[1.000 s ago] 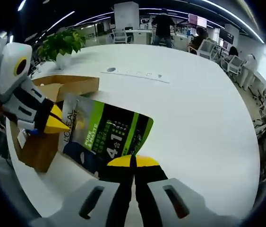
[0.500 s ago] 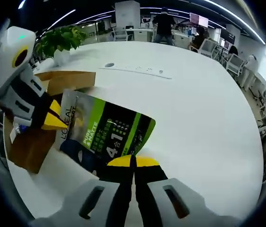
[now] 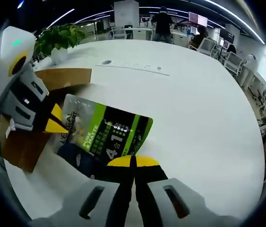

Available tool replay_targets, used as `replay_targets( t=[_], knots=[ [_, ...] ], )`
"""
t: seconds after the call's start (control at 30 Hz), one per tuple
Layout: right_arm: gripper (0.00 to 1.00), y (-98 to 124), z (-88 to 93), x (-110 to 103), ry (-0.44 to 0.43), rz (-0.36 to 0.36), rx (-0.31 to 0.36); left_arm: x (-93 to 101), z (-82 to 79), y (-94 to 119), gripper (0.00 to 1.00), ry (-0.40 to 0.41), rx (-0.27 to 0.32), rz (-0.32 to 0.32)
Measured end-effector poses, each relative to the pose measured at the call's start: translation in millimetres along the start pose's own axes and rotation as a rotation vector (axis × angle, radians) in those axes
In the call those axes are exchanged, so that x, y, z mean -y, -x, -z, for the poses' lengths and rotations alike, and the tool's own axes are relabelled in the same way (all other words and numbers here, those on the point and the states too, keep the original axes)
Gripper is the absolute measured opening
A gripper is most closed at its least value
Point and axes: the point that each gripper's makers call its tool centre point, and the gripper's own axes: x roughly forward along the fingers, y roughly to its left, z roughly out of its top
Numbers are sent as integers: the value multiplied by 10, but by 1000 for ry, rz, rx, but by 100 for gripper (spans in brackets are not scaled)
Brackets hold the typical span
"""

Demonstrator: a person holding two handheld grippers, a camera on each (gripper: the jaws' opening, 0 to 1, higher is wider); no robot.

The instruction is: Operate the shoe box by opening the lid, removing the specified soft item, and placing it in the target area until the item is outside and the box remains undamaged.

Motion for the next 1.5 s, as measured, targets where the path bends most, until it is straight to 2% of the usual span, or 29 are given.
replay_targets(
  t=[0.27, 0.5, 0.67, 0.7, 0.9, 1.27, 1.5],
  knots=[
    [0, -77, 48, 6, 2, 12, -24, 4, 0, -15, 1, -21, 9, -8],
    [0, -83, 109, 26, -26, 26, -49, 22, -38, 43, 12, -1, 44, -1],
    [0, -98, 94, 14, -7, 25, -47, 20, -55, 122, 15, 12, 66, -1],
    [0, -103, 80, -11, -12, 11, -45, 28, -86, 150, 15, 15, 89, 3],
    [0, -140, 65, -29, 18, 21, -49, 49, -163, 255, 15, 47, 132, 13],
    [4, -71, 69, -18, 70, 25, -48, 88, -271, 508, 18, 75, 214, 16],
    [10, 54, -55, 0, 103, 41, 1, 97, -260, 662, 19, 91, 243, 11]
  ],
)
